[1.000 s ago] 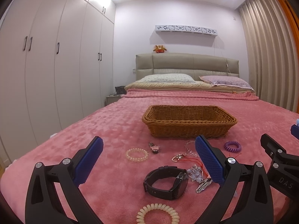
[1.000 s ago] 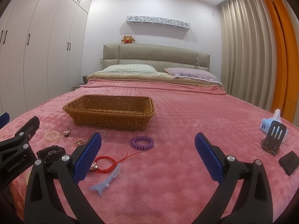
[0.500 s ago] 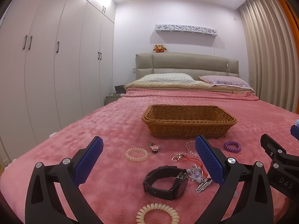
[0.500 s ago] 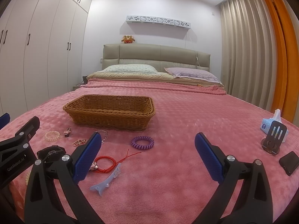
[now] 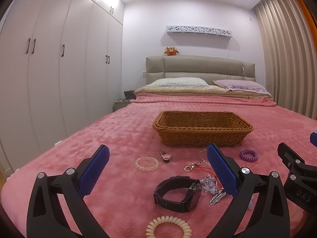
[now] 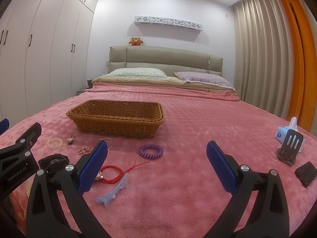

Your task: Organize jewelry

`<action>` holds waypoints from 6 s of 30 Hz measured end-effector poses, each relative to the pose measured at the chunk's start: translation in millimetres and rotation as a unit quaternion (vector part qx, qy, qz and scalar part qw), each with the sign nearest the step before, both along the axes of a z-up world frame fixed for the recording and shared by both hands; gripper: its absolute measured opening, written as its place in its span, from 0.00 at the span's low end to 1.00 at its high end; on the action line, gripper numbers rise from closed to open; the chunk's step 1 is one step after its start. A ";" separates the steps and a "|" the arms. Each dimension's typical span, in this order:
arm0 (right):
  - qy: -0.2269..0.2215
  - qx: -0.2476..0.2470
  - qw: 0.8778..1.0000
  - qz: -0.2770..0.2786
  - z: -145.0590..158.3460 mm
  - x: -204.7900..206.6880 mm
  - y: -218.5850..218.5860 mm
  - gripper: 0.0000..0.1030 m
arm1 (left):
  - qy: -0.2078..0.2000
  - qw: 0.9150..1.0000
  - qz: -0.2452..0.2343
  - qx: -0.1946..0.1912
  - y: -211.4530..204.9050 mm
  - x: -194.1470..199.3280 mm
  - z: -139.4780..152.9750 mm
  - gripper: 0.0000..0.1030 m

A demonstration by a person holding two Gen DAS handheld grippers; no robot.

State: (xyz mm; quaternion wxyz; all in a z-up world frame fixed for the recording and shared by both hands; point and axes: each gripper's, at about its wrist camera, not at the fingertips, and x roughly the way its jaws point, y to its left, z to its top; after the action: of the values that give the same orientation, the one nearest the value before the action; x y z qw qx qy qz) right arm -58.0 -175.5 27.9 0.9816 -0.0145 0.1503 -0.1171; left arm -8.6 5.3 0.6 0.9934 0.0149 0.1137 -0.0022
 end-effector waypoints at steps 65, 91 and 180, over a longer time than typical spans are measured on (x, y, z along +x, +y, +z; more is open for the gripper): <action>0.291 0.088 0.952 0.028 -32.3 153.2 -77.2 0.43 | 0.333 0.933 -0.127 -0.044 77.5 154.9 -29.7 0.45; 0.321 0.045 0.942 0.090 -51.1 180.0 -39.5 0.10 | 0.315 0.942 -0.118 0.016 56.0 168.2 -37.4 0.07; 0.321 0.175 0.926 0.093 -43.8 68.6 1.2 0.35 | 0.317 0.909 -0.238 -0.126 84.2 92.1 -32.0 0.40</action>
State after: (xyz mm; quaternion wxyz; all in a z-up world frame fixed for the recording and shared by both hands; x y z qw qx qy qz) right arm 10.6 -174.3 -15.9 0.8743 0.1074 0.4731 0.0135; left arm 83.5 89.5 -31.4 0.8688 -0.0849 0.4147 -0.2570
